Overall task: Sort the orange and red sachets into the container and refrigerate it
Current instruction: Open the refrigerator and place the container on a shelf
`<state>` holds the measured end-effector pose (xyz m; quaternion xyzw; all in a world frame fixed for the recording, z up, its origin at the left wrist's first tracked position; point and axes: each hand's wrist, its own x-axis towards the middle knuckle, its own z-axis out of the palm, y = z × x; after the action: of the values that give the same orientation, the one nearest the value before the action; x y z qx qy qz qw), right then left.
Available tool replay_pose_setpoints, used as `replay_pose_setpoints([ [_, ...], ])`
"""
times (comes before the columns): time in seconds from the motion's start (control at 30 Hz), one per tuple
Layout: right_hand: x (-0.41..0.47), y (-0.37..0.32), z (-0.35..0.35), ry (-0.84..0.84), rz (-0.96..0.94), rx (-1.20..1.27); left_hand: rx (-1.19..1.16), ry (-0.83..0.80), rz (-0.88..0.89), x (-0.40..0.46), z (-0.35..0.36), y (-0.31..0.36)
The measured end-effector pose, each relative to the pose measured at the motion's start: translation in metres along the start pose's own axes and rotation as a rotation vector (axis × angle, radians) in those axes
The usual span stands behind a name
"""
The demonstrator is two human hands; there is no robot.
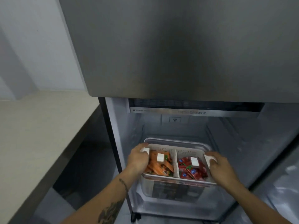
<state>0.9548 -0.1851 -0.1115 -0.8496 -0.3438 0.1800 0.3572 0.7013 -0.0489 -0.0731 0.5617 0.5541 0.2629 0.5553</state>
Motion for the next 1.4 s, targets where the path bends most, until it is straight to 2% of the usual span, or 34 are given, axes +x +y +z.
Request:
replay_pose_setpoints([
  [0.27,0.099,0.015,0.082,-0.081,-0.016,0.1,0.034,0.106,0.065,0.106,0.016,-0.035],
  [0.5,0.173,0.063,0.151,0.017,-0.117,0.093,0.031,0.141,0.228,0.187,0.056,-0.093],
  [0.77,0.214,0.087,0.182,0.084,-0.22,0.051,-0.06,0.186,0.314,0.239,0.076,-0.128],
  [0.93,0.224,0.092,0.177,0.004,-0.271,0.082,0.007,0.218,0.423,0.271,0.072,-0.137],
  [1.0,0.207,0.095,0.176,0.003,-0.372,-0.071,0.099,0.25,0.534,0.266,0.074,-0.144],
  [1.1,0.163,0.099,0.182,0.137,-0.656,-0.285,0.35,0.311,0.857,0.245,0.081,-0.164],
  [1.17,0.144,0.096,0.189,0.075,-0.767,-0.436,0.602,0.237,1.009,0.233,0.081,-0.177],
  [1.27,0.154,0.093,0.208,0.084,-0.778,-0.718,1.011,0.187,1.019,0.246,0.076,-0.183],
  [1.4,0.187,0.087,0.226,0.203,-0.77,-0.729,1.015,0.218,1.056,0.279,0.077,-0.178],
])
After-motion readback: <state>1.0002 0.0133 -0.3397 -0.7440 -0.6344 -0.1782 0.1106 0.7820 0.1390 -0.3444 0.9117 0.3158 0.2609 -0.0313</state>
